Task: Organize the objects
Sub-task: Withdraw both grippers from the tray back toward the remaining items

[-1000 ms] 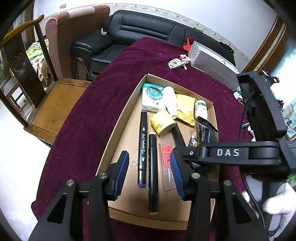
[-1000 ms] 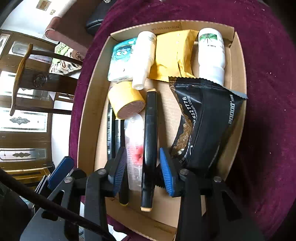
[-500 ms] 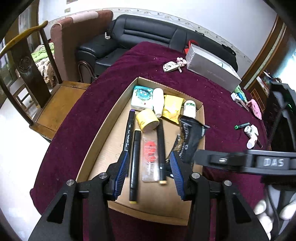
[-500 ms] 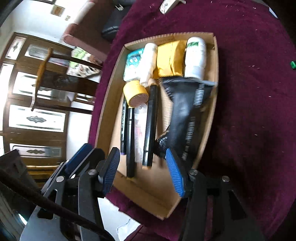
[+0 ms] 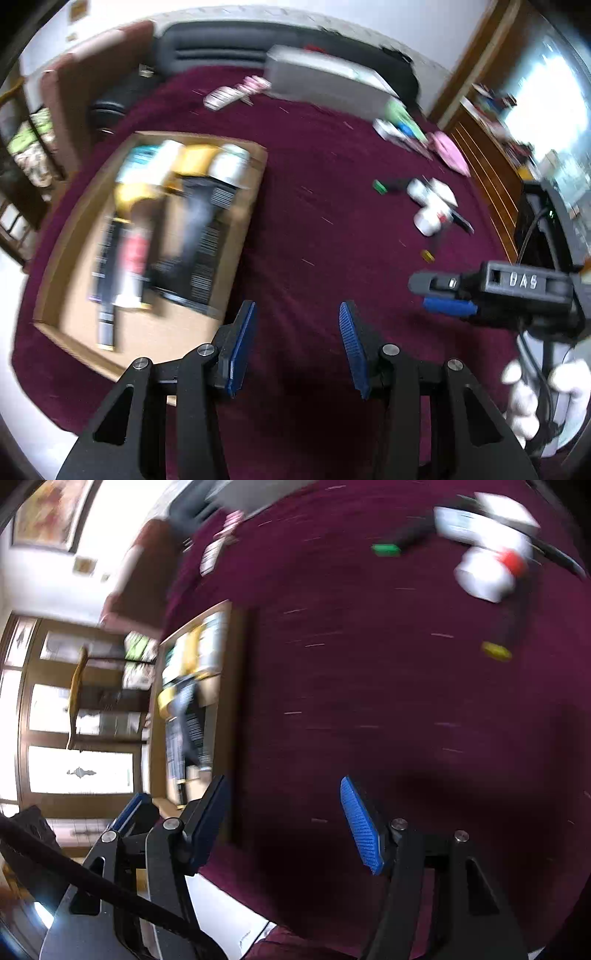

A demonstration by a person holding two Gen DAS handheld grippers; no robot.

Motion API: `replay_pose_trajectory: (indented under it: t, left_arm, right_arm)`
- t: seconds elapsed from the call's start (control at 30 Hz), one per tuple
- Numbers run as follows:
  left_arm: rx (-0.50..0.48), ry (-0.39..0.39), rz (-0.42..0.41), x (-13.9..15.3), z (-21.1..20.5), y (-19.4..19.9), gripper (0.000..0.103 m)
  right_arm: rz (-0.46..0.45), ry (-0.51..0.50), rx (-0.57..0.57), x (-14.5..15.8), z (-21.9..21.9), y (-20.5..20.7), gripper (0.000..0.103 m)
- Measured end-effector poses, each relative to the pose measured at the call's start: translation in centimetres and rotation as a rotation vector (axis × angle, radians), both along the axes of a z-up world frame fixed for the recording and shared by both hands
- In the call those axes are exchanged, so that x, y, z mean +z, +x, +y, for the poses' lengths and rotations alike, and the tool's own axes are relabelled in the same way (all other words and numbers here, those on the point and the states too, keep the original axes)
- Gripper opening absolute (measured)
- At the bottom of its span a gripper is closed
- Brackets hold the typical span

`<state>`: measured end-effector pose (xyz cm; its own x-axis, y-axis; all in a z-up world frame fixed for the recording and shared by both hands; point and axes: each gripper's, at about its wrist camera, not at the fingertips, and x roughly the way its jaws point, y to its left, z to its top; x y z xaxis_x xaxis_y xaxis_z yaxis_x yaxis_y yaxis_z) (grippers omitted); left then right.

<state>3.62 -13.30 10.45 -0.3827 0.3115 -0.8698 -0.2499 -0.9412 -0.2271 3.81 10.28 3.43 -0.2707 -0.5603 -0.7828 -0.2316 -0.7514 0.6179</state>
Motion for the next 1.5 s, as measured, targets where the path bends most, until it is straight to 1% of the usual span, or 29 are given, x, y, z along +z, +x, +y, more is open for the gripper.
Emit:
replay_pose_trajectory:
  t: [0.13, 0.23, 0.33, 0.47, 0.5, 0.53, 0.57, 0.63, 0.7, 0.73, 0.77, 0.8, 0.83, 0.87, 0.9, 0.93, 1.0, 1.03, 1.1, 1.2, 1.3, 1.4, 1.5]
  left_arm:
    - [-0.064, -0.019, -0.056, -2.5, 4.9, 0.6, 0.04]
    - [-0.108, -0.065, -0.083, -4.5, 8.0, 1.1, 0.04]
    - [-0.137, -0.096, -0.094, -5.8, 10.1, 1.3, 0.04]
    - [-0.148, -0.14, -0.117, -7.7, 11.7, 1.4, 0.04]
    - [-0.146, -0.151, -0.098, -7.7, 12.0, 1.5, 0.041]
    - [-0.153, -0.16, -0.093, -7.7, 12.3, 1.7, 0.042]
    - [-0.155, -0.168, -0.09, -7.8, 12.6, 1.7, 0.044]
    - [-0.151, -0.169, -0.088, -8.0, 12.6, 1.8, 0.048]
    - [-0.15, -0.167, -0.085, -8.1, 12.8, 2.1, 0.057]
    - [-0.152, -0.176, -0.08, -8.2, 13.1, 2.2, 0.059]
    - [-0.157, -0.189, -0.073, -8.4, 13.5, 2.4, 0.064]
    - [-0.165, -0.202, -0.069, -8.5, 13.8, 2.4, 0.073]
    - [-0.179, -0.218, -0.068, -8.8, 14.4, 2.6, 0.078]
    - [-0.191, -0.232, -0.07, -8.9, 14.8, 2.8, 0.088]
    - [-0.202, -0.248, -0.072, -9.2, 15.3, 2.9, 0.096]
    - [-0.215, -0.265, -0.079, -9.5, 15.6, 3.1, 0.1]
    - [-0.217, -0.281, -0.08, -9.7, 16.0, 3.2, 0.101]
    - [-0.206, -0.271, -0.085, -9.7, 15.9, 3.1, 0.101]
    - [-0.201, -0.266, -0.094, -9.7, 15.8, 3.0, 0.101]
    - [-0.216, -0.286, -0.091, -9.9, 16.1, 3.2, 0.101]
    - [-0.221, -0.285, -0.094, -9.9, 16.0, 3.3, 0.101]
    - [-0.227, -0.288, -0.098, -10.0, 16.1, 3.4, 0.102]
    - [-0.231, -0.292, -0.1, -10.2, 16.2, 3.5, 0.102]
  right_arm:
    - [-0.02, 0.016, -0.096, -0.7, 6.6, 2.1, 0.062]
    - [-0.032, 0.05, -0.146, -1.0, 10.2, 3.5, 0.062]
    - [-0.039, 0.092, -0.173, -1.5, 13.0, 4.6, 0.062]
    - [-0.046, 0.219, -0.167, -2.2, 15.3, 5.3, 0.062]
    - [-0.049, 0.242, -0.161, -2.4, 15.4, 5.3, 0.062]
    - [-0.056, 0.262, -0.151, -2.7, 15.7, 5.4, 0.062]
    - [-0.064, 0.274, -0.14, -3.1, 15.8, 5.4, 0.062]
    - [-0.074, 0.253, -0.138, -3.7, 15.9, 5.4, 0.062]
    - [-0.067, 0.24, -0.137, -3.8, 16.0, 5.2, 0.064]
    - [-0.065, 0.234, -0.134, -3.9, 16.1, 5.0, 0.066]
    - [-0.065, 0.222, -0.131, -3.9, 16.2, 4.9, 0.07]
    - [-0.064, 0.212, -0.13, -3.9, 16.2, 4.9, 0.072]
    - [-0.06, 0.197, -0.131, -4.0, 16.2, 4.9, 0.077]
    - [-0.055, 0.182, -0.129, -4.1, 16.2, 4.9, 0.082]
    - [-0.053, 0.178, -0.124, -4.1, 16.1, 4.9, 0.084]
    - [-0.051, 0.176, -0.112, -4.1, 16.0, 4.9, 0.089]
    - [-0.043, 0.158, -0.082, -4.1, 15.6, 4.8, 0.099]
    - [-0.041, 0.139, -0.07, -4.3, 15.4, 4.5, 0.103]
    - [-0.049, 0.138, -0.077, -4.5, 15.4, 4.3, 0.103]
    - [-0.062, 0.095, -0.117, -4.6, 16.3, 4.6, 0.103]
    - [-0.083, 0.031, -0.209, -4.9, 17.2, 4.8, 0.103]
    - [-0.105, -0.041, -0.332, -5.3, 18.4, 5.3, 0.103]
    - [-0.094, -0.12, -0.439, -5.5, 19.4, 6.2, 0.103]
